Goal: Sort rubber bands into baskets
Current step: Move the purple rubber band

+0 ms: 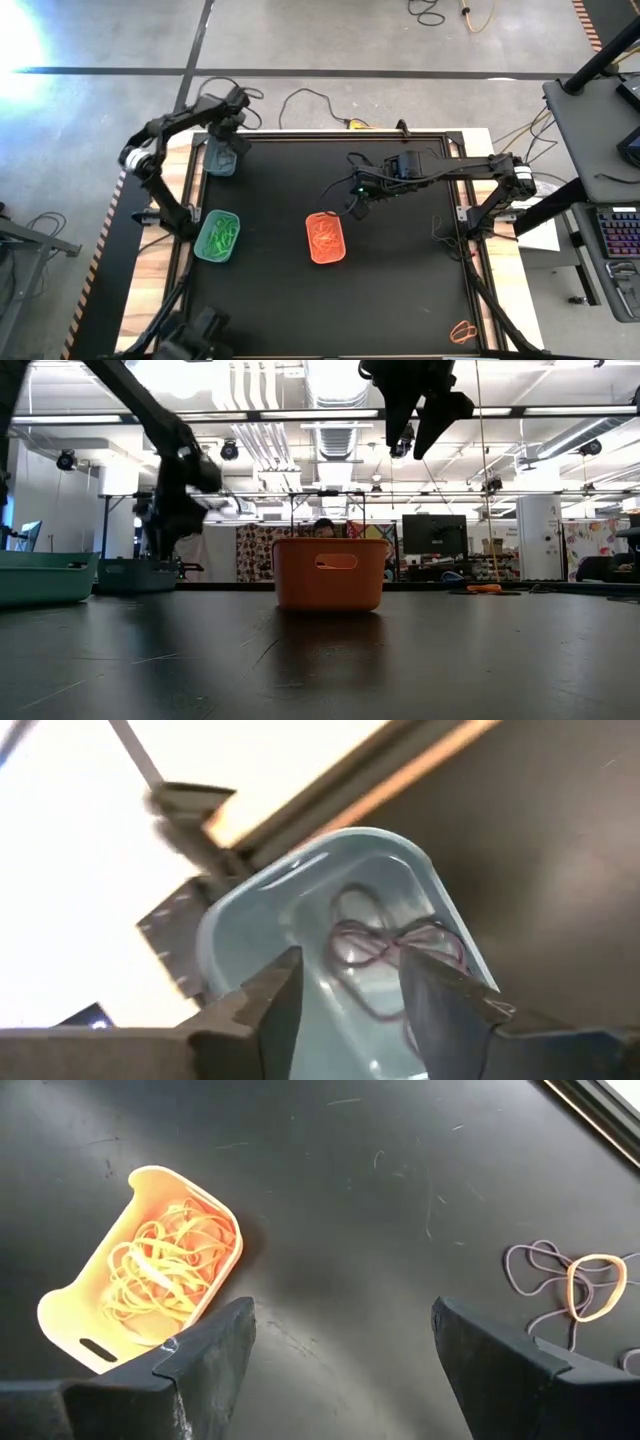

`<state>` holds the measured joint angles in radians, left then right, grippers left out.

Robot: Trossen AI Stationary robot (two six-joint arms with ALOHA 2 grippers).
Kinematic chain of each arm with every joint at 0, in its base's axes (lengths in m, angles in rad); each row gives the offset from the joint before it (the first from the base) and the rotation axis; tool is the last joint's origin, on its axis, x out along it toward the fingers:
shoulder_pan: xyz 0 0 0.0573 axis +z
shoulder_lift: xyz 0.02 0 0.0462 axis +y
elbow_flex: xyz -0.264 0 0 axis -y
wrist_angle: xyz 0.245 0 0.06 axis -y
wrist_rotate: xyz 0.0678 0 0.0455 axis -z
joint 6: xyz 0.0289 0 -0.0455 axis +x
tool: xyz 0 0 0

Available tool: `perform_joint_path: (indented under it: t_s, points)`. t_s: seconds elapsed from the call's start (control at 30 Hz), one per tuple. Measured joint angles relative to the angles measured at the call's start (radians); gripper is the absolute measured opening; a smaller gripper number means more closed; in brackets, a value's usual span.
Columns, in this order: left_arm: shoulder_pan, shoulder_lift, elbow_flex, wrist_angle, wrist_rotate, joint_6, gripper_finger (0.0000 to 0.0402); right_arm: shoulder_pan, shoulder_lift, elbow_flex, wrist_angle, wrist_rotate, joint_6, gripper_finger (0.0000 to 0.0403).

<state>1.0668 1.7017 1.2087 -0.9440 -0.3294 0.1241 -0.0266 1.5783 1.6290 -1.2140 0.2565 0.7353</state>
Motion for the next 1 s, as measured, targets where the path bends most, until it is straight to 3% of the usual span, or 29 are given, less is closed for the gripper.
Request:
perform_joint_path:
  t_s: [0.17, 0.33, 0.53, 0.8, 1.0]
  points:
    - [-0.001, -0.185, -0.001, -0.016, 0.053, -0.027, 0.0169, -0.04, -0.001, -0.036, -0.001, 0.006, 0.013, 0.0295]
    - [-0.005, -0.36, -0.014, 0.044, 0.319, -0.041, 0.0171, -0.122, 0.018, -0.106, 0.025, -0.011, 0.031, 0.0285]
    - [-0.03, -0.554, -0.111, 0.207, 0.573, -0.065, 0.0171, -0.264, 0.052, -0.229, 0.139, -0.157, -0.055, 0.0254]
    - [-0.082, -0.737, -0.286, 0.354, 0.744, -0.133, 0.0171, -0.41, 0.09, -0.294, 0.218, -0.171, -0.069, 0.021]
    - [-0.1, -0.808, -0.386, 0.38, 0.751, -0.188, 0.0171, -0.534, 0.122, -0.342, 0.217, -0.255, -0.055, 0.0167]
